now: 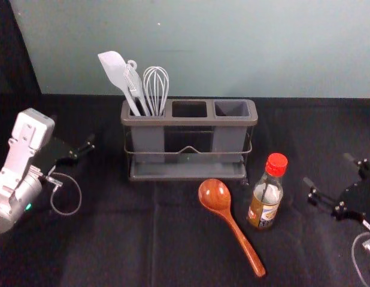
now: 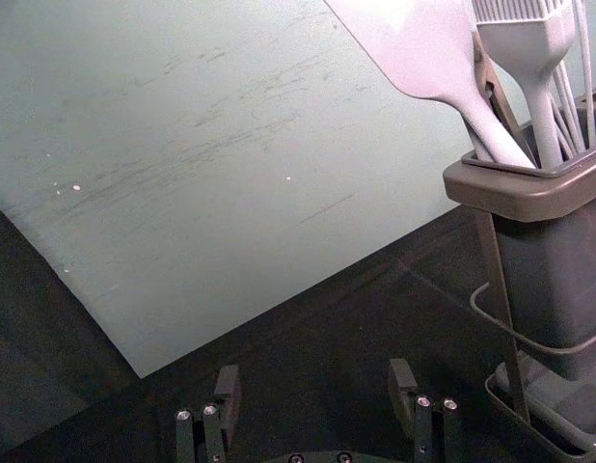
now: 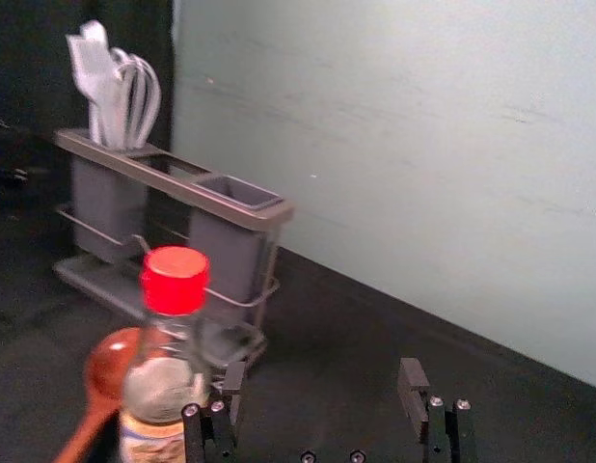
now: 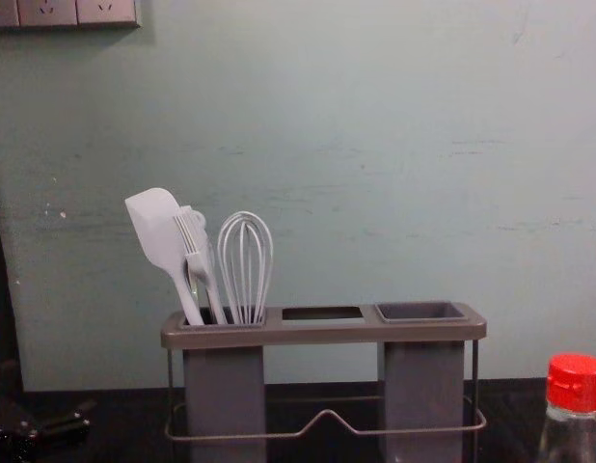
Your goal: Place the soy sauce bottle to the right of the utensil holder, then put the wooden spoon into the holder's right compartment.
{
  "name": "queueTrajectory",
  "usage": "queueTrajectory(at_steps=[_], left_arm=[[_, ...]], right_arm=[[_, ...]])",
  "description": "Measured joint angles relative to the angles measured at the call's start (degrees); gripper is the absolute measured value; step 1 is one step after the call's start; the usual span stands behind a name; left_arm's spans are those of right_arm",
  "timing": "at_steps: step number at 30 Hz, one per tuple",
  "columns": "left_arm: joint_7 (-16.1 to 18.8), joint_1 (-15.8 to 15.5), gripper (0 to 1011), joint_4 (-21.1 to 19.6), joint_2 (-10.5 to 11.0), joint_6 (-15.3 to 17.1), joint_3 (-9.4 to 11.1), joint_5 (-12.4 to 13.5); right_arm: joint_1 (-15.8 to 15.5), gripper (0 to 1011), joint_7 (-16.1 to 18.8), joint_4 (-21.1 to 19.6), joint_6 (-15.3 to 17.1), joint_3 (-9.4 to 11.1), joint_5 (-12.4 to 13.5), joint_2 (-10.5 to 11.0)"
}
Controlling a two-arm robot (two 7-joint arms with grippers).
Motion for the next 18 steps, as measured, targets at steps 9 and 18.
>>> queueTrajectory(at_steps=[9,18], left_arm=[[0.0,0.0,1005,0.0,0.0,0.0,0.0,0.0],[0.0,0.0,1005,0.0,0.0,0.0,0.0,0.0]], right_arm=[[-2.99,1004,7.01,-2.11,-1.16,1.74,6.25,0.96],[0.81,1004,11.4,-0.56,-1.65,-1.15,6.87,-2.71]])
